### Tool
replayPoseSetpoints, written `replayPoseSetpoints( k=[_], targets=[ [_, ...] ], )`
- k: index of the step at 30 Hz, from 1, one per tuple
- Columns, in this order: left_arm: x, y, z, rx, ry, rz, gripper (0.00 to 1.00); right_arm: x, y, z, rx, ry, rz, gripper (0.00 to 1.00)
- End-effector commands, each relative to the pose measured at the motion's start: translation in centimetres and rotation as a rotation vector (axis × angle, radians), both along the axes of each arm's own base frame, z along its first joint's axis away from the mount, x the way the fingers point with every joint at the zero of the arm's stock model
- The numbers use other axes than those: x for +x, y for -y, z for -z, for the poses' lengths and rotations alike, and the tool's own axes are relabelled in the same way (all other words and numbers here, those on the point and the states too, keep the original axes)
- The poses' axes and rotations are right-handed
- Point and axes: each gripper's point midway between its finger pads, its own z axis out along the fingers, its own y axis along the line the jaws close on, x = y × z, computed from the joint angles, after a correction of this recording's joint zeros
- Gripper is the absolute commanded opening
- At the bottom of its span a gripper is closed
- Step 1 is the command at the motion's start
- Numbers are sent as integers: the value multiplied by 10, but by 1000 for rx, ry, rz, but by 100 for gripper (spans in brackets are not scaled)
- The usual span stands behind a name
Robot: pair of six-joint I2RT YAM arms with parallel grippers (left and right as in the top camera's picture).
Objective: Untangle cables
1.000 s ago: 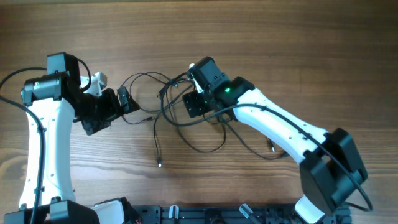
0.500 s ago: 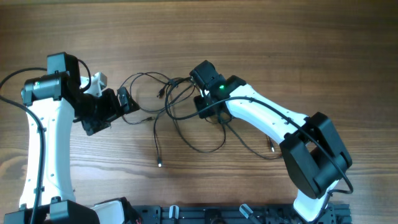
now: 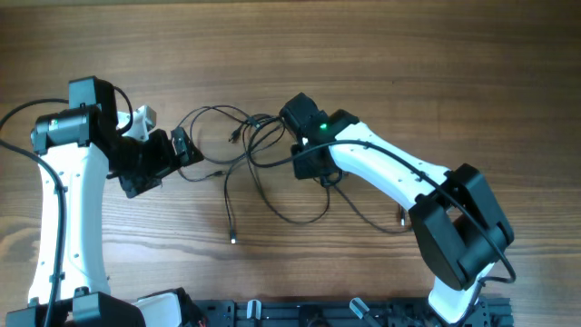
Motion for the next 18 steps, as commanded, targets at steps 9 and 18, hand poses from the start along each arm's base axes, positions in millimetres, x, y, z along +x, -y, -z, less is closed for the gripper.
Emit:
replayPoseSetpoints(
  k=[9,18],
  targets=[
    [-1,33,0,-6,-1,113,100,41,-17,-338,291,657,-171,4],
    [25,157,-21,-74,333,551,100,-21,73,-499,325,1116,-93,4]
  ],
)
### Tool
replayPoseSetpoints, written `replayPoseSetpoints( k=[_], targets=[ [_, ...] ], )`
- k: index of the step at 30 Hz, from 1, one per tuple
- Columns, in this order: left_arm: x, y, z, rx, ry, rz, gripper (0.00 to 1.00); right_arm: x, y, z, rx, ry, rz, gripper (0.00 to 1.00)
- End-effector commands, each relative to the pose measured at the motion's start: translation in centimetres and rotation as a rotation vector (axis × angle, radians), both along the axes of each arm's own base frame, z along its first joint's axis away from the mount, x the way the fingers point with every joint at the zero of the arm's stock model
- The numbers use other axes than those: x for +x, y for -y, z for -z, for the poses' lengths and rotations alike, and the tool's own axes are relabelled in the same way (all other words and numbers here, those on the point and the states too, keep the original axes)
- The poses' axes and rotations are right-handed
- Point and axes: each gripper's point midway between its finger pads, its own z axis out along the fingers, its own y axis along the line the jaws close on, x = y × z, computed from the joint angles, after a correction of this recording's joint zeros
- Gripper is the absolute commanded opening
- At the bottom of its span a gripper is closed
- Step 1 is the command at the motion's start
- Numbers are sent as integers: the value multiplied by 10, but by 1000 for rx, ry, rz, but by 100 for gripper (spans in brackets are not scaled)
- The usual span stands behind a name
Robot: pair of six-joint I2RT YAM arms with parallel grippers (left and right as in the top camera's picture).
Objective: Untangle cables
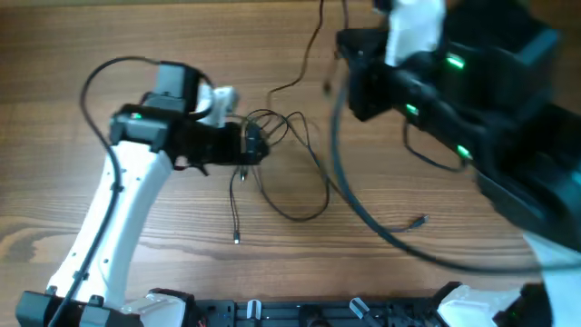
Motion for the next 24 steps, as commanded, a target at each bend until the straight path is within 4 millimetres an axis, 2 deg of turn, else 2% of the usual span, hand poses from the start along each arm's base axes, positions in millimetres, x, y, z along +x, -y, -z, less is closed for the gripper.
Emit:
replayPoseSetpoints(
  k=[1,3,4,7,9,11,12,14,16,19,22,24],
  targets=[
    [-4,39,-6,-26,70,138,100,-11,78,-45,-48,182,297,4],
    [-9,49,-5,-2,83,174,100,-25,135,-71,-87,289,522,4],
    [-11,50,-3,22,90,183,100,-33,156,-84,-90,334,598,4],
    [-12,52,-1,47,96,191,100,-55,206,-117,-64,444,761,4],
    [-12,52,-1,47,97,191,100,-78,240,-140,-50,530,873,4],
    [-11,51,-1,49,100,190,100,-94,269,-150,-71,570,988,4],
    [-10,52,-2,48,104,190,100,-94,274,-147,-88,561,1014,4],
    [-9,52,-2,45,111,189,100,-82,274,-134,-137,509,1023,4],
    [-10,52,-2,45,104,187,100,-60,271,-118,-214,446,1030,4],
    [-19,48,2,61,61,189,100,-24,282,-99,-301,371,1110,4],
    [-25,43,6,82,33,187,100,17,303,-83,-306,323,1106,4],
    [-27,42,7,88,24,186,100,39,328,-71,-281,291,1095,4]
  ],
)
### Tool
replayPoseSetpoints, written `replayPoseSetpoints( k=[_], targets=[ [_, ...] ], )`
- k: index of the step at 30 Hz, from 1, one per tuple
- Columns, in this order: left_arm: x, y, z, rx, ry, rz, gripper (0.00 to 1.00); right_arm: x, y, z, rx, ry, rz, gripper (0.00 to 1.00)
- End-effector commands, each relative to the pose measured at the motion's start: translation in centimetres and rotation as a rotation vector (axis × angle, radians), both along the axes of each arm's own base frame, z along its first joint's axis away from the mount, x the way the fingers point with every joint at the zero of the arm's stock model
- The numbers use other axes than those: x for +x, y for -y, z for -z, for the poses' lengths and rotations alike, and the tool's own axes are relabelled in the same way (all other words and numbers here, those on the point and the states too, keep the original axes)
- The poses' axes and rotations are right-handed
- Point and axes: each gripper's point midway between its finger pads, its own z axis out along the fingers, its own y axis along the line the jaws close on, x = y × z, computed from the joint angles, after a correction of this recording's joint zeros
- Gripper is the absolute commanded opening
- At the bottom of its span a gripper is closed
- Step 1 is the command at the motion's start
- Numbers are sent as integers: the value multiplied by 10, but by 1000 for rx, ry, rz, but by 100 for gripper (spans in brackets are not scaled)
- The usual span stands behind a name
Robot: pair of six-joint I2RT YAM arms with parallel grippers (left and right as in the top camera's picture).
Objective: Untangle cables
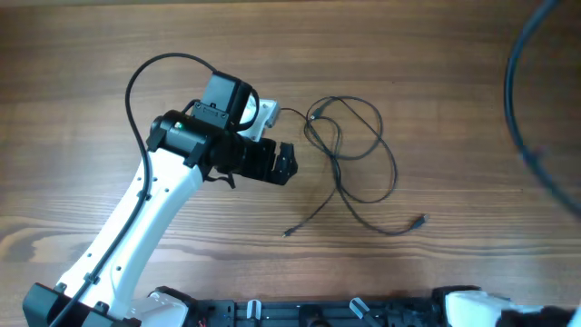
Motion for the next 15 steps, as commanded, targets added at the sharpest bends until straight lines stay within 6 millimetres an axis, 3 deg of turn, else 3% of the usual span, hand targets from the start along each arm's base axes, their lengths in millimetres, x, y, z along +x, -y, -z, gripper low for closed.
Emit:
replayPoseSetpoints(
  k=[1,4,5,6,7,10,12,15],
  targets=[
    [0,-3,2,23,1,11,100,33,42,18,89,-1,-53,4],
    [0,-3,2,23,1,10,100,52,99,49,222,-16,-69,4],
    [0,-3,2,23,1,11,100,59,127,66,290,-18,-70,4],
    [0,-3,2,23,0,10,100,57,157,81,372,3,-18,4],
    [-1,-3,2,23,0,11,100,55,172,88,415,19,20,4],
    [-2,-3,3,26,-7,11,100,30,249,134,605,73,217,4],
    [-2,-3,3,25,-6,11,100,8,283,160,693,92,325,4],
    [-2,-3,3,25,-6,10,100,-3,309,198,818,68,345,4]
  ],
)
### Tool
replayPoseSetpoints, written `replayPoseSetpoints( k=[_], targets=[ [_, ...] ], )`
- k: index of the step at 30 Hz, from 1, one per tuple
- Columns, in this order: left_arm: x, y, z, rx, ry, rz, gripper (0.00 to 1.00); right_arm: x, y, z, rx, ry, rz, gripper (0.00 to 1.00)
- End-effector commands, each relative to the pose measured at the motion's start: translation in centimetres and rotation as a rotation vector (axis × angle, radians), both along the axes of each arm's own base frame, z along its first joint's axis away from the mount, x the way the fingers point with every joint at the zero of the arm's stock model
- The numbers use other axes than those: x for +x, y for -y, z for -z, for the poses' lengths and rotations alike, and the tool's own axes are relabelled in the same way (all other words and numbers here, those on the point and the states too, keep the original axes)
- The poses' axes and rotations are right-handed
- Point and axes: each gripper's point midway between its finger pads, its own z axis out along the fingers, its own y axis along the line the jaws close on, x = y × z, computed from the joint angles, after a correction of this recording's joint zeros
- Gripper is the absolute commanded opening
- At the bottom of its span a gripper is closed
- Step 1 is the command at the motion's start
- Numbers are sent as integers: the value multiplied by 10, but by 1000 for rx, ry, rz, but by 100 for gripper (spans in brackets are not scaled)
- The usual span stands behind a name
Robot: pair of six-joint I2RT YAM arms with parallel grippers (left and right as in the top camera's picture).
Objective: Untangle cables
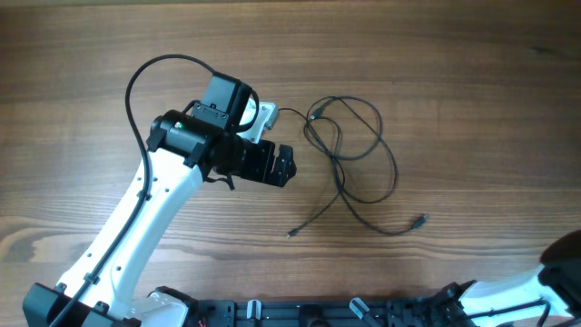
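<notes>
Thin black cables (349,150) lie on the wooden table in loose overlapping loops right of centre. One plug end (419,220) points right, another end (290,234) lies lower left, and a third strand runs up toward the left wrist's white mount. My left gripper (287,166) hovers just left of the loops, apparently open, with no cable between its fingers. My right gripper is out of view; only a bit of the right arm (565,259) shows at the lower right corner.
The left arm (136,227) slants from the lower left to the table's middle, its own black hose arching above it. A black rail (309,313) runs along the near edge.
The dark blurred arc at the right edge is gone, and a piece of the right arm now shows at the lower right corner. The left arm and the cables have barely moved.
First both grippers were at a tight tangle, left on its left side and right in its middle. Then the right arm was raised close to the camera with a strand hanging. Then it was gone from view, and the cables lay looser, right of the left gripper, as now.
</notes>
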Motion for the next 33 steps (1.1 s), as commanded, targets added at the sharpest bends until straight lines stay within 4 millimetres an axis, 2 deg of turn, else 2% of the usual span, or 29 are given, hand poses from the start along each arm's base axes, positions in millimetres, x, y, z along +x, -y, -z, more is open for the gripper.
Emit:
replayPoseSetpoints(
  k=[1,3,6,8,10,12,15,16,17,20,22,23,25,28,31,33],
  targets=[
    [2,0,1,10,10,13,100,-2,15,36,172,54,-6,4],
    [1,0,1,10,8,12,100,3,14,75,283,-3,-21,100],
    [-1,0,1,13,-3,14,100,5,4,122,474,-45,57,100],
    [-4,2,2,16,-9,22,100,2,-11,146,601,-75,112,99],
    [-6,3,2,17,-10,30,100,5,-29,154,647,-119,77,100],
    [-7,7,2,15,-5,41,100,28,-71,156,684,-174,-159,100],
    [-2,7,1,12,11,32,100,68,-163,157,664,-300,-595,100],
    [3,4,1,21,12,-18,100,76,-186,158,642,-346,-689,100],
    [10,-2,1,33,10,-104,100,85,-220,160,595,-414,-835,100],
    [22,-20,1,27,-13,-229,100,98,-309,167,483,-572,-1157,100],
    [28,-40,2,19,-47,-317,100,99,-357,185,407,-726,-1241,100],
    [29,-57,4,24,-72,-369,100,92,-390,202,368,-844,-1304,99],
    [31,-78,6,34,-93,-426,100,79,-425,225,320,-983,-1368,100],
    [33,-94,5,25,-75,-381,100,70,-477,257,210,-1080,-1531,100],
    [31,-101,6,40,-68,-347,100,63,-517,291,104,-1115,-1675,100],
    [30,-101,6,41,-72,-347,100,61,-535,311,60,-1112,-1711,100]
  ],
)
